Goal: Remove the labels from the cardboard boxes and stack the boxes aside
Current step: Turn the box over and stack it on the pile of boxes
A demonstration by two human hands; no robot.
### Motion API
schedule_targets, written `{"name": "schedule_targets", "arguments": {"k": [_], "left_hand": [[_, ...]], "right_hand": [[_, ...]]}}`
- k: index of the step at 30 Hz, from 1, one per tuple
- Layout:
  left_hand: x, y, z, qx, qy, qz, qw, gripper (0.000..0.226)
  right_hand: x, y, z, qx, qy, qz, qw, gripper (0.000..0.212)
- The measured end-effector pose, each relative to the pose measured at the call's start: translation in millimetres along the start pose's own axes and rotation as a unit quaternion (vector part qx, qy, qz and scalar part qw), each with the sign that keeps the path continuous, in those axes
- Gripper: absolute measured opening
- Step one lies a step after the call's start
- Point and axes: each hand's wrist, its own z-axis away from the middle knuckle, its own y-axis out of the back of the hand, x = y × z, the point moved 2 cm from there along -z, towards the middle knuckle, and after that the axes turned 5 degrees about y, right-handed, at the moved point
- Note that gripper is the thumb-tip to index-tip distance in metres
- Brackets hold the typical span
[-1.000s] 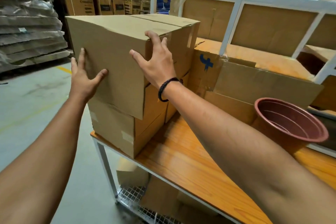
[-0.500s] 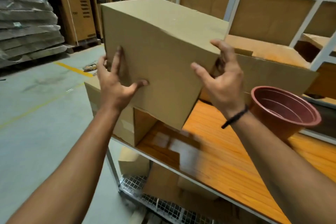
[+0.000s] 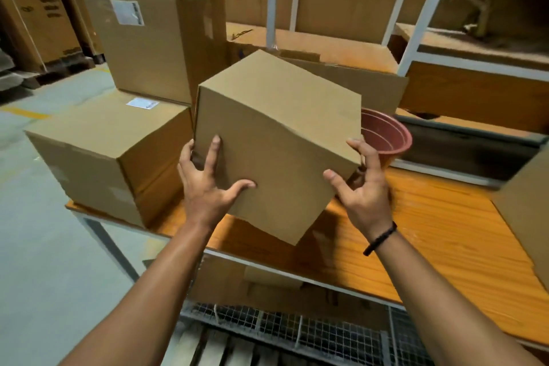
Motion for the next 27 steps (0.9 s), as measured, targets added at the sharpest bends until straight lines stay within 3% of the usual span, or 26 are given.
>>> {"name": "schedule_targets", "arguments": {"k": [11,21,23,27], "left_hand": [[-12,-5,75,-0.047,0.133,-0.062,0.988,0.116],[-25,23,70,-0.027,0.132,-0.102,0.986,0.131],[-27,25,63,-0.026,0.132,-0.085,0.987,0.125],[-31,28,47,-0.061,0.046,-0.077,0.994,0.09]], "right_hand": [[59,-3,52,-0.113,-0.068,-0.04,0.99,0.058],[85,-24,73,-0.174,-0.116,-0.031,0.977,0.058],[92,-22,70,-0.19,-0.135,-0.012,0.973,0.06],[107,-16,78,-0.203,-0.174,0.036,0.963,0.065]]}}
